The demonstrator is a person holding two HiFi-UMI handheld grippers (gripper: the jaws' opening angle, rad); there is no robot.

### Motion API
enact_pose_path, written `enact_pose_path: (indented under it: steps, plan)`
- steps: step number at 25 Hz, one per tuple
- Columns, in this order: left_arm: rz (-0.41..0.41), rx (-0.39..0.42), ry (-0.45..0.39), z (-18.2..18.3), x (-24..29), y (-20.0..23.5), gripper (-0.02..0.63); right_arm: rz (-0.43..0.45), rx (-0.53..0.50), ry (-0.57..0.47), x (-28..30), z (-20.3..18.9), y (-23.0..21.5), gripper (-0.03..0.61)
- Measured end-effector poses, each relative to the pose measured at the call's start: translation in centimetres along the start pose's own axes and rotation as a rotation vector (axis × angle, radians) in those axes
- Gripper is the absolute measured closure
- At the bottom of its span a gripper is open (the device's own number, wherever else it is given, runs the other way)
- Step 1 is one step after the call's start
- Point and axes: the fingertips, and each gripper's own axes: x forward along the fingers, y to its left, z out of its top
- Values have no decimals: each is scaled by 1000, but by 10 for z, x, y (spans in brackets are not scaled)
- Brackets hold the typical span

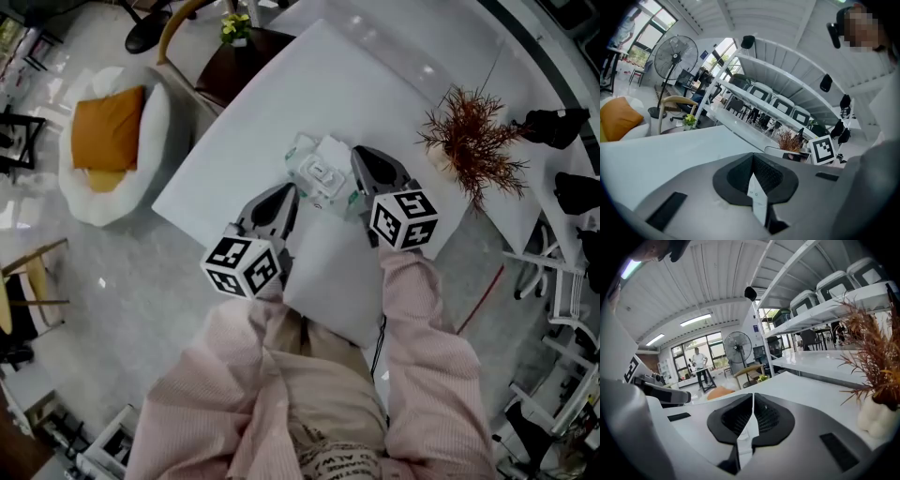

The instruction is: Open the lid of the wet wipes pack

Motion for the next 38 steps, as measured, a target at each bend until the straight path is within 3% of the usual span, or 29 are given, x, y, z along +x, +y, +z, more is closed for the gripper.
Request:
enact_pose_path:
  steps: [14,28,38]
  plan:
    - [-65,179,-36,44,-51,-34,617,-33,-2,-100,-71,44,59,578]
    - [-102,285,-131,93,-96,-62,617,-58,1,-221,-134,82,95,578]
    - [-74,332,-196,111,-123,-70,617,-93,-17,-304,-167,106,101,578]
